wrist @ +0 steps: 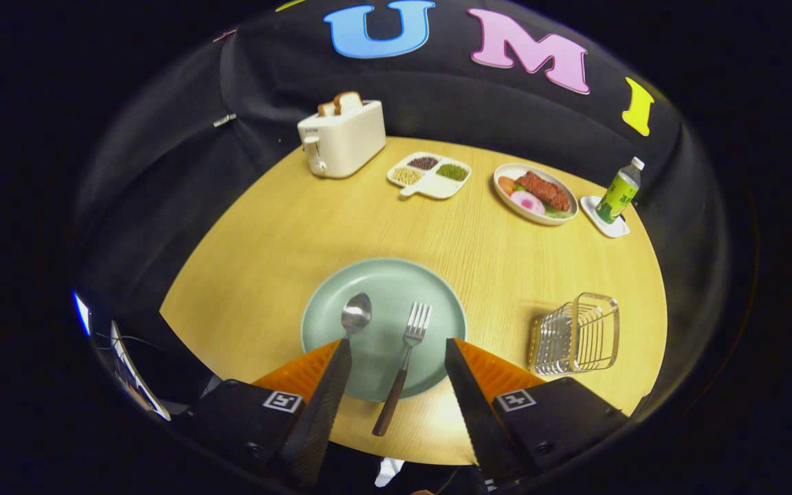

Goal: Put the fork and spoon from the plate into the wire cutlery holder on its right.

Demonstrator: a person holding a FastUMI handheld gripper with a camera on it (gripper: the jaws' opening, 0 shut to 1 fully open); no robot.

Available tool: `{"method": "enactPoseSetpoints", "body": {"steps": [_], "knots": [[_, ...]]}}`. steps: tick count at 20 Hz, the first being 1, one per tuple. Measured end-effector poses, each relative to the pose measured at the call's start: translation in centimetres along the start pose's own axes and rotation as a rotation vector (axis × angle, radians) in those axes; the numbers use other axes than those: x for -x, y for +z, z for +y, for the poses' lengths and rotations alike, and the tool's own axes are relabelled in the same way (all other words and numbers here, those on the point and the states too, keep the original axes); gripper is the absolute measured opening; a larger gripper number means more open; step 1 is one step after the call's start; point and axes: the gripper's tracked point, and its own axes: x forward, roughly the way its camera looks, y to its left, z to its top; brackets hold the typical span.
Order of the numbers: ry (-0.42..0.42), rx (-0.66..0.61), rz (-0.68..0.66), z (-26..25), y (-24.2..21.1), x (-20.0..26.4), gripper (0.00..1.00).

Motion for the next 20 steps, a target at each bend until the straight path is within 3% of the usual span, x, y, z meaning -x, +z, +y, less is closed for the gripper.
{"method": "enactPoseSetpoints", "body": {"steps": [2, 13, 19, 20], "knots": [[-0.009, 0.026, 0.074, 0.1, -1.8, -1.7, 0.73], [-0.064, 0.013, 0.306, -0.5, -5.7, -6.4, 0.69], [-0.032, -0.009, 0.381, 0.3, -6.9, -7.4, 0.4], [-0.028, -0.031, 0.37, 0.5, -6.6, -7.6, 0.28]]}}
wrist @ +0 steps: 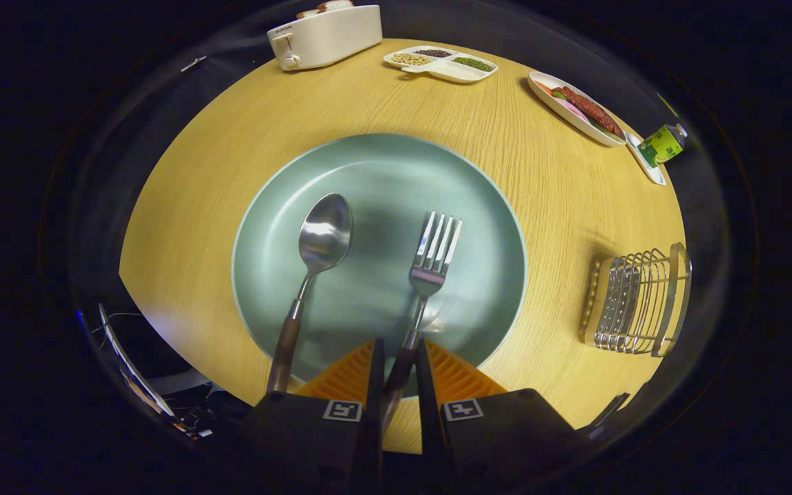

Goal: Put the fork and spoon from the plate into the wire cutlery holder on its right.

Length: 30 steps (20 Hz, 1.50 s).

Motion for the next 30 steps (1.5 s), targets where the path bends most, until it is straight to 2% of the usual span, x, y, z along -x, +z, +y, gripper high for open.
{"method": "enactPoseSetpoints", "body": {"steps": [1, 2, 4, 6, 12, 17, 21, 25, 30], "knots": [[0.034, -0.007, 0.015, 0.6, -0.1, 0.0, 0.26], [0.034, -0.002, 0.012, 0.4, 0.2, -0.1, 0.24], [0.048, 0.014, 0.01, 0.4, 0.5, 0.0, 0.13], [0.077, 0.024, 0.016, 0.7, 0.3, 0.0, 0.09], [0.161, -0.091, -0.026, 0.5, 1.7, 2.4, 0.09], [0.208, -0.089, -0.043, -1.5, 2.0, 7.3, 0.09], [0.211, -0.055, -0.04, -6.0, 1.5, 11.9, 0.09], [0.167, -0.021, -0.008, -12.5, 0.5, 15.0, 0.09], [0.131, -0.004, 0.103, -18.8, -1.5, 15.4, 0.09]]}}
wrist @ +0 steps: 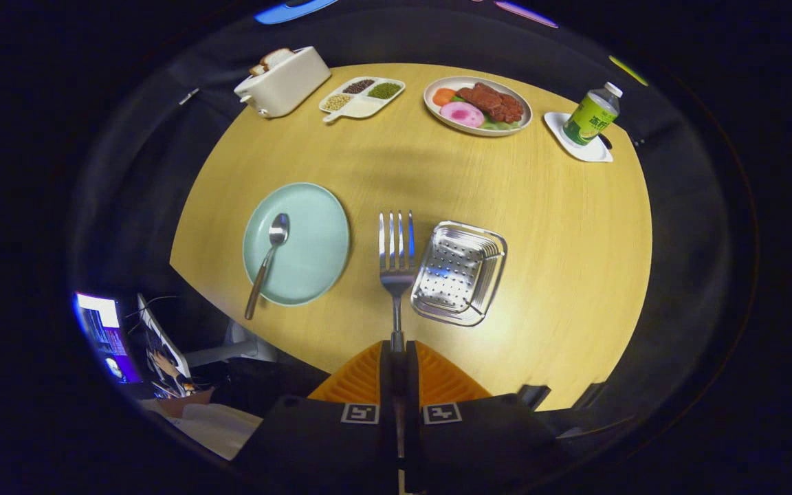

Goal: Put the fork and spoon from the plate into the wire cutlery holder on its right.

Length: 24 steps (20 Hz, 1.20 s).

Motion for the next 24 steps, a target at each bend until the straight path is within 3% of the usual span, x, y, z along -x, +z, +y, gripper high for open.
{"method": "enactPoseSetpoints", "body": {"steps": [5, 12, 15, 17, 21, 24], "knots": [[-0.034, 0.018, 0.123, -4.1, -0.8, -2.0, 0.09], [-0.027, -0.01, 0.224, -4.8, -0.5, -4.0, 0.09], [-0.014, -0.025, 0.223, -4.7, -0.5, -4.1, 0.16], [-0.006, -0.032, 0.187, -4.7, 0.2, -3.4, 0.33], [0.016, -0.058, 0.013, -4.1, 2.7, -0.3, 1.0], [-0.034, -0.048, -0.223, -3.3, 5.4, 3.1, 0.99]]}}
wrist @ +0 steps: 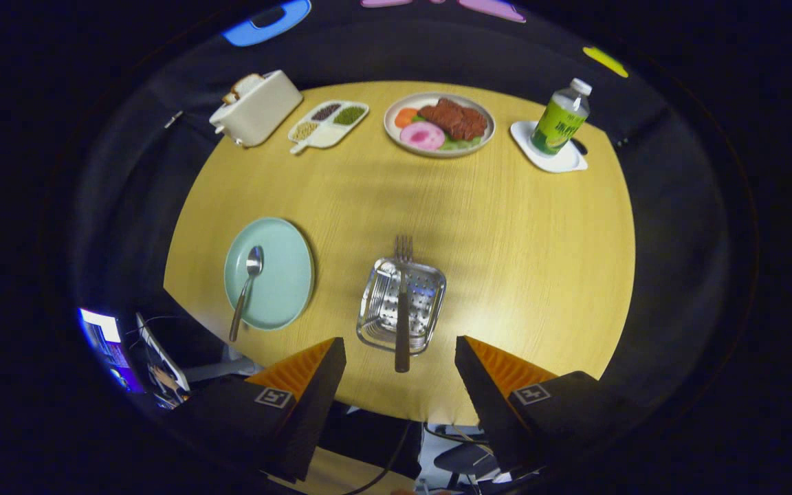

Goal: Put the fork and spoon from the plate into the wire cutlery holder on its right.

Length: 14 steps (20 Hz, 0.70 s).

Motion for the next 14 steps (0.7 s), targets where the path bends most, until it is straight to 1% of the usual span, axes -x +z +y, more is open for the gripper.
{"method": "enactPoseSetpoints", "body": {"steps": [1, 3, 6, 8, 9, 11, 14], "knots": [[-0.005, -0.011, -0.078, 0.9, 0.8, 1.3, 0.99], [0.019, -0.04, -0.208, 3.3, 2.0, 3.7, 0.99], [0.057, -0.06, -0.338, 6.9, 3.5, 6.0, 0.99], [0.076, -0.054, -0.41, 9.5, 4.3, 6.2, 0.99], [0.077, -0.049, -0.426, 10.7, 4.3, 5.8, 0.99], [0.111, -0.048, -0.425, 13.8, 4.3, 4.7, 0.99], [0.158, -0.04, -0.368, 18.3, 3.0, 1.4, 0.99]]}}
